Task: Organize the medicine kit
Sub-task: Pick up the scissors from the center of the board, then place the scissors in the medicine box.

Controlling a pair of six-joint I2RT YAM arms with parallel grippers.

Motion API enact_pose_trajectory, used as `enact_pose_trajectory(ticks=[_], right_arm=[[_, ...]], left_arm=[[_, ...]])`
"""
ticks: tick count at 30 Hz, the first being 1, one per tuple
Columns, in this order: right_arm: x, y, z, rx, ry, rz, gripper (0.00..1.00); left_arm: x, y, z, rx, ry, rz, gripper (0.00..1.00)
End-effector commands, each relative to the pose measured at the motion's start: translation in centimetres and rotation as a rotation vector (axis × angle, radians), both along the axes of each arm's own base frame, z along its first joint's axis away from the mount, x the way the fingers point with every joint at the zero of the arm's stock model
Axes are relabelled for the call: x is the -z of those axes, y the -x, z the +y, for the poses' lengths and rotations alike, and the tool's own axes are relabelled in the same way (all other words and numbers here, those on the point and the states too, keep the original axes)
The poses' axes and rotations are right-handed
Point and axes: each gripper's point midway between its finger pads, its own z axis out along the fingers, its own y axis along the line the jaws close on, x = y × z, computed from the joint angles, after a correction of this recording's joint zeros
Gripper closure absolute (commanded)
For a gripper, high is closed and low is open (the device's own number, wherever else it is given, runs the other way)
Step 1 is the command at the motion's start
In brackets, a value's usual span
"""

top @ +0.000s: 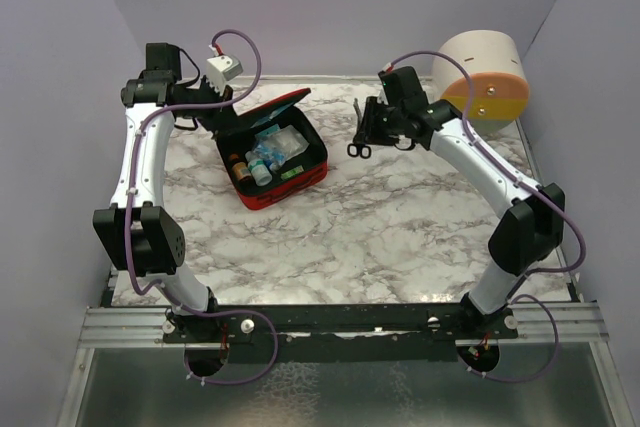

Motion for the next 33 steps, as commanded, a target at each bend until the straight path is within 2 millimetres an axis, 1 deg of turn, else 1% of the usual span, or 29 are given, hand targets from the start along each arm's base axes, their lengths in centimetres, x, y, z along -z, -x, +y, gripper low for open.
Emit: enact_pose_trajectory(ticks=[1, 5, 9, 14, 19, 22, 23, 24, 33], right_arm=[[-2.9, -0.2, 3.9, -0.105, -0.099, -0.042, 0.99], [-3.9, 0.4, 6.0, -0.152, -0.164, -0.024, 0.99], [-4.4, 1.1, 7.1, -0.174, -0.204, -0.001, 0.99], [-4.1, 2.7, 8.3, -0.203, -0.273, 0.070, 0.99], [-4.3, 4.0, 10.2, -0.249, -0.392, 0.158, 0.99], [-4.4, 4.6, 11.3, -0.276, -0.449, 0.203, 0.99], [-4.6, 4.8, 11.6, -0.286, -0.469, 0.217, 0.99], [-4.5, 5.0, 11.9, -0.296, -0.484, 0.237, 0.99], [-5.2, 6.0, 13.8, -0.329, -0.641, 0.353, 0.99]], left_arm=[[0.3, 0.0, 0.8, -0.040, -0.018, 0.043, 1.00], [0.2, -0.1, 0.8, -0.041, -0.020, 0.040, 1.00], [0.2, -0.1, 0.8, -0.041, -0.019, 0.041, 1.00], [0.1, -0.3, 0.8, -0.050, -0.017, 0.047, 1.00], [-0.1, -0.5, 0.9, -0.055, -0.017, 0.039, 1.00], [-0.3, -0.6, 0.9, -0.057, -0.019, 0.030, 1.00], [0.4, -0.9, 0.9, -0.057, -0.019, 0.049, 1.00], [0.6, -1.0, 0.9, -0.056, -0.018, 0.055, 1.00], [0.5, -0.9, 0.9, -0.056, -0.020, 0.051, 1.00]])
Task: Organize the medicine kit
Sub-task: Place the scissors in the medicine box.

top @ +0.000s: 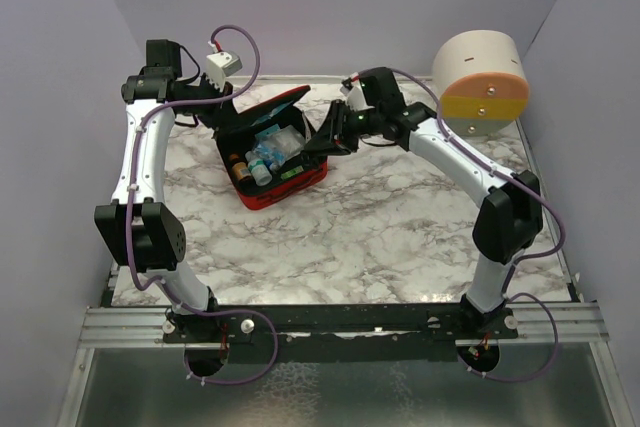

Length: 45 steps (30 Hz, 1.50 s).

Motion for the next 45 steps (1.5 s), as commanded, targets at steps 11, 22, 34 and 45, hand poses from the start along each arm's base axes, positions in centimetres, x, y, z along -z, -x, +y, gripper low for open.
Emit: enact_pose_trajectory(ticks=[11, 22, 34, 45], right_arm=[[-2.3, 0.3, 4.0, -0.056, -0.266, 0.159, 0.99], [-1.9, 0.7, 6.2, -0.043, -0.365, 0.271, 0.99], [-2.4, 0.0, 8.1, -0.018, -0.446, 0.339, 0.99], [-2.5, -0.2, 9.5, -0.001, -0.494, 0.369, 0.99]], left_arm=[[0.5, -0.7, 0.9, -0.045, -0.024, 0.025, 1.00], [0.3, -0.8, 1.0, -0.047, -0.027, 0.011, 1.00], [0.2, -0.8, 0.9, -0.043, -0.028, 0.002, 1.00], [0.2, -0.7, 0.9, -0.040, -0.027, -0.002, 1.00]])
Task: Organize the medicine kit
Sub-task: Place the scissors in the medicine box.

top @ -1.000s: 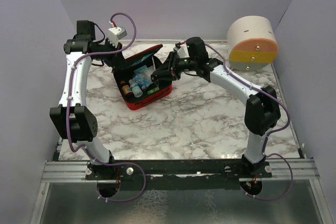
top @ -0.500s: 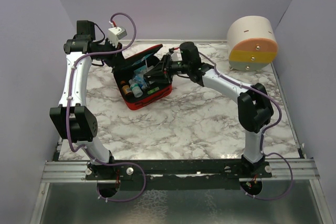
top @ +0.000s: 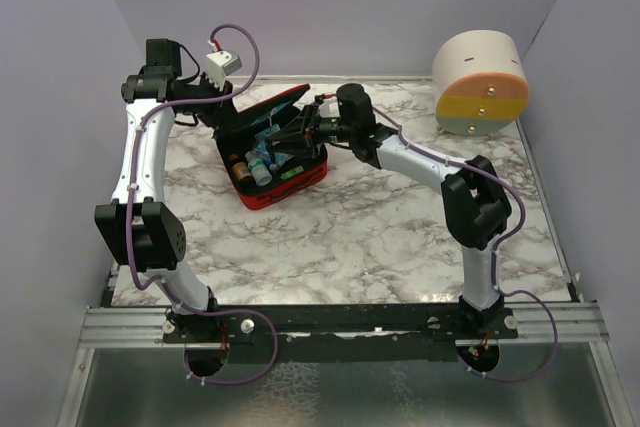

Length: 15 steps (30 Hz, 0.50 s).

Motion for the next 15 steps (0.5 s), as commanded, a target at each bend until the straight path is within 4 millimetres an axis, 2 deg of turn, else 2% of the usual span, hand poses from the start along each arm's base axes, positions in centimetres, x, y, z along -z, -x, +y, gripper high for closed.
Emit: enact_pose_trajectory(ticks=[1, 15], right_arm=[[-1.1, 0.1, 1.2, 0.003, -0.064, -0.009, 0.99], [-1.6, -2.1, 2.9, 0.048, -0.137, 0.026, 0.99]], left_arm=[[0.3, -0.5, 0.9, -0.032, -0.031, -0.004, 1.00], [0.9, -0.4, 0.9, -0.027, -0.033, 0.009, 1.00]])
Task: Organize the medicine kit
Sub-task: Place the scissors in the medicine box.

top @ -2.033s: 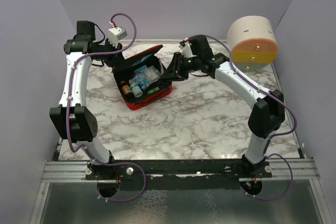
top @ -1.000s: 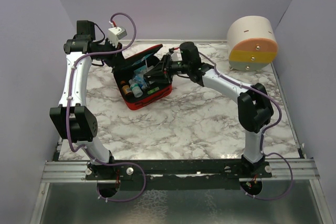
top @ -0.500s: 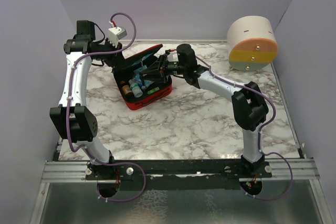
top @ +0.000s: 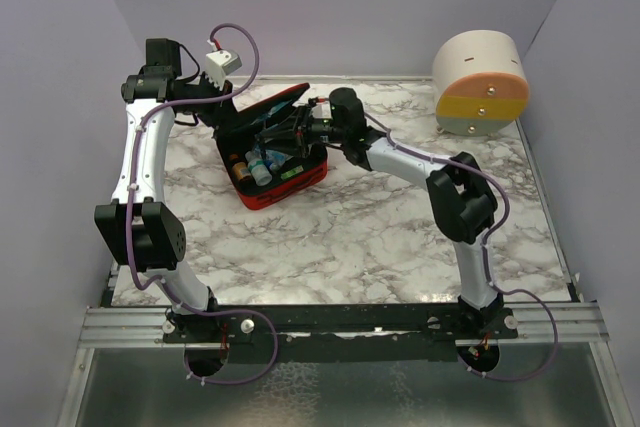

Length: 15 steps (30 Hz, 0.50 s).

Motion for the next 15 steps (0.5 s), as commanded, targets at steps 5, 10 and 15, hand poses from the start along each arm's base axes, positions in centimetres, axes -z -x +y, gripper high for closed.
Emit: enact_pose_trajectory(ticks=[5, 10, 15], right_arm=[[-2.8, -1.9, 1.3, 0.050, -0.103, -0.031, 0.99], [-3.3, -2.6, 1.6, 0.070, -0.143, -0.008, 0.99], [-4.2, -3.2, 1.6, 0.100, -0.188, 0.010, 0.99]], left_arm=[[0.1, 0.4, 0.9, -0.027, -0.041, -0.015, 1.00], [0.2, 0.5, 0.8, -0.024, -0.037, -0.011, 1.00], [0.2, 0.7, 0.8, -0.020, -0.034, -0.010, 1.00]])
